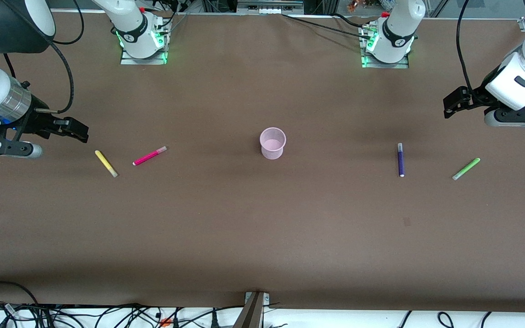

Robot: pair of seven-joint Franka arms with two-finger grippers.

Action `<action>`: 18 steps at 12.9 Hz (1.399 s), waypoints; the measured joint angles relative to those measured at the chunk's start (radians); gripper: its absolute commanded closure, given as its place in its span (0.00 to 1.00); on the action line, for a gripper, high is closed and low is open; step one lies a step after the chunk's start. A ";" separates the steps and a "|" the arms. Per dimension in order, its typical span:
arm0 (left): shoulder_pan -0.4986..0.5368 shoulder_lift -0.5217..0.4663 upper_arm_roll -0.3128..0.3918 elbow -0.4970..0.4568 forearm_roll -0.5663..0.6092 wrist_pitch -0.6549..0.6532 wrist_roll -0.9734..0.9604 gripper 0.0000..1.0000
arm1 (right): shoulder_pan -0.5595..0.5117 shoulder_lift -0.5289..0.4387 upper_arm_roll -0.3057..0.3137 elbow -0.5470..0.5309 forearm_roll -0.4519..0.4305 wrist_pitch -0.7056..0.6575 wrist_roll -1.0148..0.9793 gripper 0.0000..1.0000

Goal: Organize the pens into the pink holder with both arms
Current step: 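Reach the right gripper to the pink pen while the left gripper reaches the purple pen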

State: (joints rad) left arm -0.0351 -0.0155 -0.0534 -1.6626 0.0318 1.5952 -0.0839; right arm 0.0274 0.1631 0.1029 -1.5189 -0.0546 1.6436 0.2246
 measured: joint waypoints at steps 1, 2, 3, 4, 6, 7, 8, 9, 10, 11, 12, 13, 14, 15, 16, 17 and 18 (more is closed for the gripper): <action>0.000 0.000 0.000 0.000 0.000 0.000 0.000 0.00 | 0.000 0.000 0.000 0.000 0.000 0.000 0.000 0.01; 0.000 0.000 0.000 0.001 0.000 0.000 0.000 0.00 | 0.000 0.000 0.000 0.000 0.000 0.000 0.000 0.00; 0.000 0.000 0.000 0.001 0.000 0.000 0.000 0.00 | 0.000 0.000 0.000 0.000 0.000 0.000 0.000 0.00; 0.000 0.000 -0.001 0.001 0.000 0.000 0.000 0.00 | 0.000 0.000 0.000 0.000 0.000 0.000 0.000 0.00; 0.000 0.001 -0.001 0.002 0.000 0.000 0.000 0.00 | 0.000 0.001 0.000 0.000 0.000 -0.007 0.001 0.00; -0.001 0.001 -0.001 0.002 0.000 0.000 0.000 0.00 | 0.000 0.004 0.000 -0.003 0.000 -0.019 0.009 0.00; -0.001 0.001 -0.001 0.002 0.000 0.000 0.000 0.00 | 0.000 0.009 -0.001 -0.010 0.000 -0.027 0.030 0.00; -0.001 0.001 -0.001 0.003 0.000 0.000 0.000 0.00 | -0.001 0.016 -0.005 -0.023 0.000 -0.030 0.064 0.01; -0.001 0.001 -0.001 0.003 0.000 0.000 0.000 0.00 | -0.001 0.025 -0.011 -0.043 0.000 -0.031 0.095 0.01; -0.001 0.002 -0.001 0.003 0.000 0.000 0.000 0.00 | -0.001 0.035 -0.015 -0.071 0.000 -0.019 0.118 0.01; -0.001 0.004 -0.001 0.003 0.000 0.000 0.000 0.00 | -0.002 0.043 -0.017 -0.105 0.000 0.017 0.138 0.01; -0.001 0.011 -0.001 0.003 0.000 -0.001 0.000 0.00 | -0.002 0.049 -0.018 -0.136 0.000 0.057 0.159 0.01; -0.001 0.019 -0.001 0.003 0.000 -0.001 0.000 0.00 | -0.002 0.053 -0.018 -0.164 0.000 0.086 0.184 0.01; -0.001 0.025 -0.001 0.003 0.000 -0.001 0.000 0.00 | -0.002 0.054 -0.018 -0.193 0.000 0.113 0.208 0.01; -0.001 0.032 0.000 0.004 0.000 -0.001 0.000 0.00 | -0.002 0.055 -0.018 -0.223 0.000 0.143 0.228 0.01; -0.001 0.042 0.000 0.004 0.000 -0.013 0.000 0.00 | -0.002 0.056 -0.019 -0.251 0.000 0.174 0.253 0.01; 0.000 0.058 0.001 0.004 0.000 -0.047 0.000 0.00 | -0.002 0.059 -0.019 -0.270 0.000 0.194 0.284 0.01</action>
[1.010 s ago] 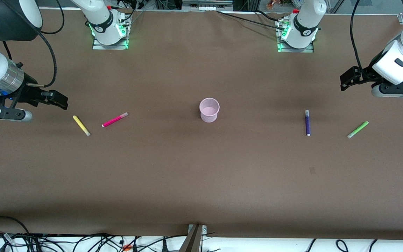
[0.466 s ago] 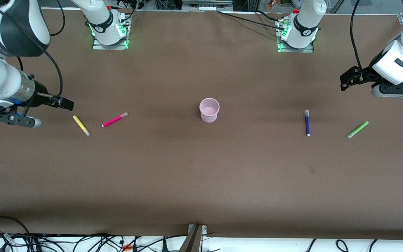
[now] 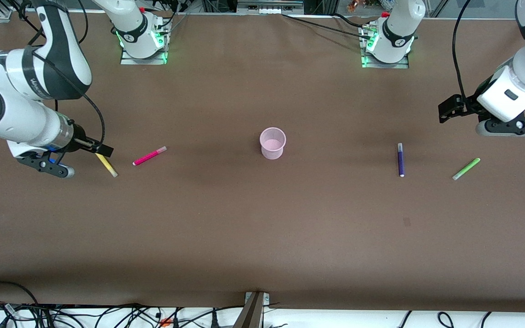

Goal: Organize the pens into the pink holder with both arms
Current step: 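Reach the right gripper to the pink pen while the left gripper reaches the purple pen, then close the right gripper on the pink pen while the left gripper grasps the purple pen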

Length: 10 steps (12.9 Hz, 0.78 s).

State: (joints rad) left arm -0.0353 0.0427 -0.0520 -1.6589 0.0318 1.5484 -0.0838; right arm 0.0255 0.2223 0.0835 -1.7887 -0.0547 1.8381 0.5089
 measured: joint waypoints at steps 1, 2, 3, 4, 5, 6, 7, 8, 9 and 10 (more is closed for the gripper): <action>0.001 0.023 0.001 -0.001 0.000 -0.041 0.000 0.00 | 0.000 0.005 -0.001 -0.009 0.000 0.008 0.037 0.01; 0.003 0.051 0.003 -0.004 0.000 -0.064 0.000 0.00 | 0.000 0.011 -0.001 -0.013 0.000 0.009 0.074 0.01; 0.007 0.087 0.004 -0.010 0.000 -0.068 0.000 0.00 | 0.000 0.018 -0.003 -0.017 0.000 0.010 0.103 0.01; 0.014 0.130 0.007 -0.015 0.000 -0.058 0.001 0.00 | 0.000 0.026 -0.009 -0.023 0.001 0.012 0.126 0.01; 0.021 0.178 0.009 -0.020 0.000 -0.023 0.004 0.00 | -0.001 0.033 -0.018 -0.037 0.002 0.027 0.147 0.01; 0.027 0.223 0.009 -0.030 0.000 0.032 0.007 0.00 | -0.001 0.036 -0.027 -0.061 0.004 0.051 0.168 0.01; 0.029 0.257 0.009 -0.055 0.000 0.109 0.009 0.00 | -0.002 0.038 -0.036 -0.088 0.007 0.082 0.187 0.01; 0.030 0.277 0.009 -0.099 0.000 0.196 0.010 0.00 | -0.002 0.041 -0.042 -0.110 0.013 0.107 0.201 0.01; 0.030 0.287 0.009 -0.159 0.000 0.294 0.014 0.00 | -0.003 0.045 -0.046 -0.127 0.021 0.128 0.218 0.01; 0.030 0.290 0.009 -0.220 0.000 0.390 0.022 0.00 | -0.003 0.049 -0.052 -0.140 0.040 0.149 0.234 0.01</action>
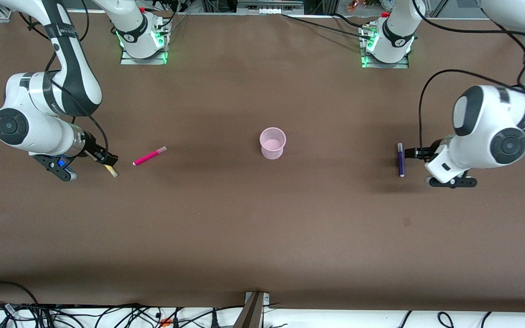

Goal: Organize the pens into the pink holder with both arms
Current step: 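Close the right gripper on the pink pen while the left gripper grasps the purple pen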

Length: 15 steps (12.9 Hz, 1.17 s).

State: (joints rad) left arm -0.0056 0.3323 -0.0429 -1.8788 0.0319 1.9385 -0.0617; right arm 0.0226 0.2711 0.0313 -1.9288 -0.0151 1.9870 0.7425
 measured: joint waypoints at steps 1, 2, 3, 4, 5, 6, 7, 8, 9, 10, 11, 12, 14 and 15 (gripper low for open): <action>0.000 0.002 0.000 -0.058 0.000 0.094 0.011 0.00 | 0.000 0.005 -0.008 -0.008 0.040 0.016 0.004 0.01; 0.000 0.005 0.000 -0.116 0.000 0.192 0.024 0.00 | -0.001 0.012 -0.014 -0.011 0.083 0.029 0.004 0.01; 0.000 0.013 0.000 -0.167 0.004 0.284 0.045 0.00 | -0.002 0.022 -0.016 -0.013 0.107 0.042 0.010 0.01; 0.001 0.031 0.000 -0.202 0.011 0.357 0.067 0.00 | -0.002 0.035 -0.017 -0.015 0.117 0.056 0.028 0.01; 0.004 0.055 0.001 -0.219 0.024 0.410 0.084 0.00 | -0.002 0.050 -0.017 -0.018 0.119 0.076 0.050 0.01; 0.010 0.080 0.001 -0.224 0.038 0.450 0.091 0.00 | -0.002 0.066 -0.017 -0.024 0.120 0.106 0.069 0.01; 0.015 0.103 0.001 -0.223 0.049 0.477 0.095 0.08 | -0.002 0.084 -0.017 -0.037 0.120 0.152 0.085 0.01; 0.019 0.121 0.001 -0.223 0.051 0.492 0.100 0.23 | -0.001 0.101 -0.017 -0.059 0.121 0.211 0.094 0.01; 0.020 0.134 0.001 -0.223 0.051 0.502 0.106 0.49 | 0.001 0.116 -0.017 -0.088 0.121 0.271 0.103 0.01; 0.021 0.144 0.001 -0.223 0.052 0.512 0.113 0.62 | 0.004 0.126 -0.016 -0.118 0.121 0.318 0.108 0.01; 0.022 0.148 0.001 -0.223 0.052 0.517 0.132 0.72 | 0.006 0.134 -0.016 -0.140 0.121 0.342 0.111 0.01; 0.024 0.149 0.001 -0.223 0.052 0.518 0.150 0.82 | 0.006 0.138 -0.015 -0.151 0.121 0.352 0.113 0.01; 0.036 0.149 0.001 -0.221 0.052 0.518 0.169 0.93 | 0.007 0.145 -0.013 -0.157 0.121 0.357 0.123 0.01; 0.039 0.149 0.001 -0.221 0.052 0.519 0.171 0.96 | 0.011 0.150 -0.011 -0.157 0.121 0.359 0.136 0.01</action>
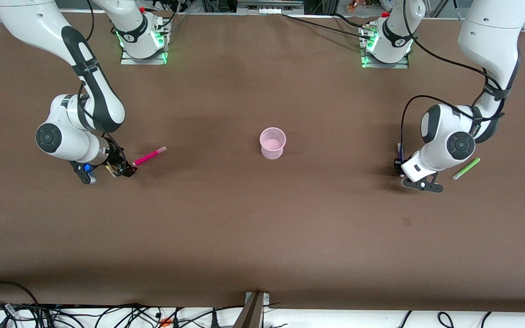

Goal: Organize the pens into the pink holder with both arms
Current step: 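Close the right gripper on the pink pen while the left gripper grasps the purple pen, then carry the purple pen with the left gripper over the pink cup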

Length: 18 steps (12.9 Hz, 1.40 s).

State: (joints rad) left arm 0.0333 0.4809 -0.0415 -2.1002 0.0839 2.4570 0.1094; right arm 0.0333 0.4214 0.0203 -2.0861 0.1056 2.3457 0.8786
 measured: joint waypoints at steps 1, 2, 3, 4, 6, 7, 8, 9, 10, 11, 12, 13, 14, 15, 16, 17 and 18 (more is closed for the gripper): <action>0.001 -0.001 0.000 0.000 0.000 0.000 0.001 0.96 | 0.007 0.007 0.002 0.000 0.000 0.004 0.018 0.01; 0.001 0.000 0.000 0.001 0.000 0.000 0.001 0.98 | 0.016 0.015 0.003 -0.001 0.000 0.013 0.030 0.01; 0.001 0.000 0.000 0.001 0.000 0.000 0.002 1.00 | 0.023 0.025 0.003 -0.001 0.000 0.028 0.037 0.02; 0.001 0.000 0.000 0.001 0.001 0.000 0.002 1.00 | 0.026 0.037 0.003 -0.002 0.000 0.044 0.041 0.10; 0.001 0.000 -0.002 0.003 0.001 -0.001 0.003 1.00 | 0.026 0.055 0.003 -0.007 0.000 0.073 0.043 0.33; 0.000 -0.001 -0.006 0.007 0.001 -0.001 0.008 1.00 | 0.026 0.060 0.003 -0.008 0.000 0.079 0.044 0.47; 0.000 -0.007 -0.013 0.015 0.001 -0.011 0.024 1.00 | 0.026 0.060 0.003 -0.009 0.000 0.080 0.044 0.57; -0.001 -0.023 -0.029 0.029 0.001 -0.046 0.048 1.00 | 0.026 0.060 0.003 -0.009 0.000 0.080 0.044 0.65; -0.001 -0.046 -0.053 0.053 0.001 -0.109 0.068 1.00 | 0.026 0.060 0.003 -0.009 0.000 0.081 0.044 0.81; -0.001 -0.070 -0.082 0.083 0.001 -0.176 0.081 1.00 | 0.026 0.060 0.003 -0.009 0.000 0.081 0.044 0.93; 0.000 -0.090 -0.117 0.112 0.001 -0.225 0.102 1.00 | 0.026 0.059 0.003 -0.009 0.000 0.082 0.044 1.00; 0.001 -0.103 -0.155 0.134 -0.005 -0.248 0.130 1.00 | 0.026 0.059 0.003 -0.009 0.000 0.082 0.044 1.00; 0.000 -0.111 -0.192 0.148 -0.028 -0.260 0.154 1.00 | 0.026 0.059 0.003 -0.009 0.000 0.082 0.044 1.00; 0.000 -0.115 -0.226 0.156 -0.071 -0.262 0.179 1.00 | 0.026 0.058 0.004 -0.009 0.000 0.082 0.044 1.00; -0.001 -0.115 -0.257 0.160 -0.127 -0.262 0.218 1.00 | 0.026 0.054 0.007 -0.007 0.000 0.077 0.044 1.00; -0.001 -0.115 -0.281 0.168 -0.185 -0.261 0.281 1.00 | 0.026 0.045 0.013 -0.002 0.000 0.062 0.044 1.00; -0.001 -0.115 -0.302 0.177 -0.248 -0.261 0.355 1.00 | 0.027 0.030 0.020 0.007 0.000 0.035 0.045 1.00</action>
State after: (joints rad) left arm 0.0323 0.3660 -0.3435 -1.9235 -0.1637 2.1964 0.4644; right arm 0.0598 0.4509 0.0399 -2.0789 0.1056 2.3811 0.9238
